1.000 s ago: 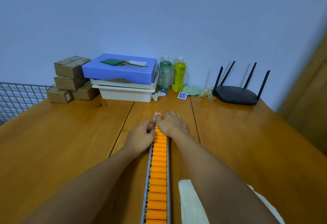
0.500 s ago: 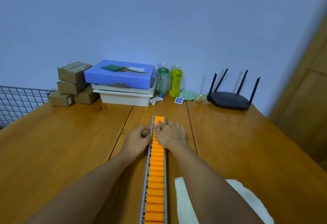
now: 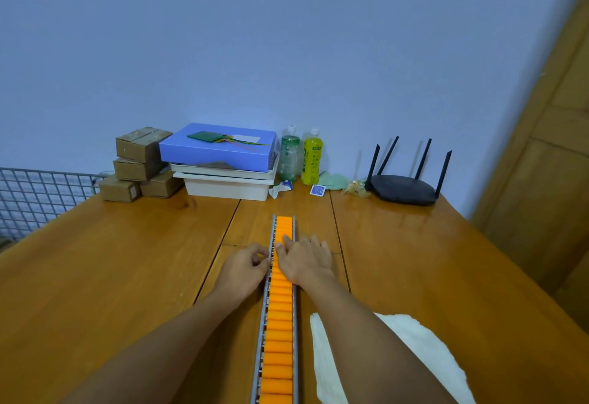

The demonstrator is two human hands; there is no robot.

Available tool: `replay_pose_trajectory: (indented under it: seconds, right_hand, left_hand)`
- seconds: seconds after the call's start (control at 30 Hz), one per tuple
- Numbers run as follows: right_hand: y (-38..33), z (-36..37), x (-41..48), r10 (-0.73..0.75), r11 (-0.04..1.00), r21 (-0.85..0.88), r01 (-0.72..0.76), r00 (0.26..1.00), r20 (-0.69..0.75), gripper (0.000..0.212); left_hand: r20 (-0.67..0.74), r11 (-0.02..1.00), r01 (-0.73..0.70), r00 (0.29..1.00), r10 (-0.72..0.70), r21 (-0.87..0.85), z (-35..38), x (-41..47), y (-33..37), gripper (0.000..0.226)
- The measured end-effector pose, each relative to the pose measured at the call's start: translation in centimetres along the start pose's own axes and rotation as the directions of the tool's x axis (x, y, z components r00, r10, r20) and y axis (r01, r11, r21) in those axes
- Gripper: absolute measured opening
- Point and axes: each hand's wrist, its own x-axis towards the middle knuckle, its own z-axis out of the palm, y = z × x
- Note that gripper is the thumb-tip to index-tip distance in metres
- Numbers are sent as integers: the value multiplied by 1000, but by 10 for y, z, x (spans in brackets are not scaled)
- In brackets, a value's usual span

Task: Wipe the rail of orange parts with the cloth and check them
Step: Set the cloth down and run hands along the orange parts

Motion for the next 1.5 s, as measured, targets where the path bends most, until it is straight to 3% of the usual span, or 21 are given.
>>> replay_pose_trajectory:
  seconds: [0.53,1.5]
  right_hand:
    - [0,-4,-38,-25,997,-74,27,999,25,58]
    - [-5,-10,-119,-37,990,-133,39,999,17,57]
  left_hand:
    - [74,987,-36,997,24,157,-14,-32,12,22]
    - [60,979,-37,998,26,201,-25,-100,28,19]
